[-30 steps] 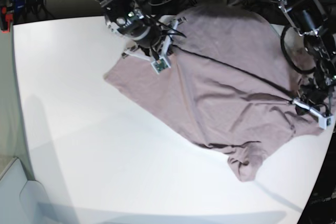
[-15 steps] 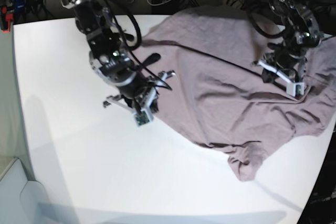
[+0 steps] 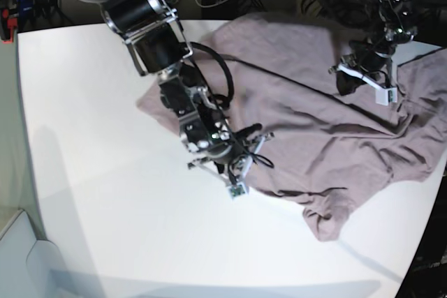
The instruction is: Layout the t-shirt on the table in an organized manner, then fold the t-shirt properly
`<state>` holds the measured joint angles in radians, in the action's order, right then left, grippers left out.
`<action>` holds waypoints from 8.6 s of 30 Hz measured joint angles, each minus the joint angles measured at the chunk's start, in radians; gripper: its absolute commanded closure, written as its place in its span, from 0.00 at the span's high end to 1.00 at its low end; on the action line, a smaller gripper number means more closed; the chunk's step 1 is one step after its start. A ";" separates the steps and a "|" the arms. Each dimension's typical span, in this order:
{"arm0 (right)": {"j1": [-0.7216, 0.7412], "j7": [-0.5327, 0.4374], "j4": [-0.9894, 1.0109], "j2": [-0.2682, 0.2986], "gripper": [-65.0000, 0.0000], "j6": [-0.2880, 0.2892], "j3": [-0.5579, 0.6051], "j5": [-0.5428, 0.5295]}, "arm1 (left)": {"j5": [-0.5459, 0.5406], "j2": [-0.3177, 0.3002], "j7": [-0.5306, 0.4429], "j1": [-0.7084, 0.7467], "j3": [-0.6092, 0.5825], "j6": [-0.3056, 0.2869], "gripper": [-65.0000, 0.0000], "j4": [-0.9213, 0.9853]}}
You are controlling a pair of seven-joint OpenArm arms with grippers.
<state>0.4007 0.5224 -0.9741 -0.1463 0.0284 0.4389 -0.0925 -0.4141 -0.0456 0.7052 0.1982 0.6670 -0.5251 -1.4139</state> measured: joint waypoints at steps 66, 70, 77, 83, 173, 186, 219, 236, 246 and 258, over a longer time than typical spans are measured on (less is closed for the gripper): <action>-0.150 0.061 -0.381 0.058 0.00 -0.003 0.035 0.006 | 0.091 -0.234 0.000 -0.111 0.076 0.046 0.00 0.163; -0.148 0.049 -0.335 0.017 0.00 -0.003 0.038 0.005 | 0.092 -0.233 0.012 -0.121 0.072 0.046 0.00 0.154; -0.062 0.001 -0.145 0.000 0.00 -0.003 0.035 -0.003 | 0.093 -0.213 0.011 -0.124 0.072 0.047 0.00 0.149; -0.030 -0.173 0.088 -0.001 0.00 -0.003 0.068 -0.012 | 0.072 -0.201 -0.009 -0.106 0.072 0.046 0.00 0.149; -0.312 0.122 -0.677 0.238 0.00 -0.051 -0.103 -0.006 | 0.097 -0.069 0.182 -0.040 -0.119 0.046 0.00 -0.105; -0.177 0.005 -0.209 0.180 0.00 -0.040 -0.103 -0.018 | -0.012 -0.133 -0.063 -0.058 -0.121 -0.003 0.00 0.108; -0.746 0.058 -0.931 0.256 0.00 -0.056 -0.454 0.000 | 0.234 -0.099 0.060 -0.447 -0.428 0.041 0.00 0.122; -0.783 0.244 -0.965 0.243 0.24 -0.053 -0.484 -0.009 | 0.189 -0.151 -0.153 -0.331 -0.268 0.019 0.00 0.324; -0.753 0.393 -0.963 0.204 0.46 -0.001 -0.507 -0.001 | 0.197 -0.239 -0.141 -0.311 -0.225 0.023 0.00 0.328; -0.729 0.410 -0.957 0.082 0.48 0.237 -0.629 0.000 | 0.200 -0.237 -0.147 -0.298 -0.214 0.026 0.00 0.321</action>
<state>-0.3279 0.9325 -1.9312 -0.0639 0.2657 -0.1905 -0.0925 -0.2146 -0.2821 0.5579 -0.0998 0.4526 -0.4992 -1.0931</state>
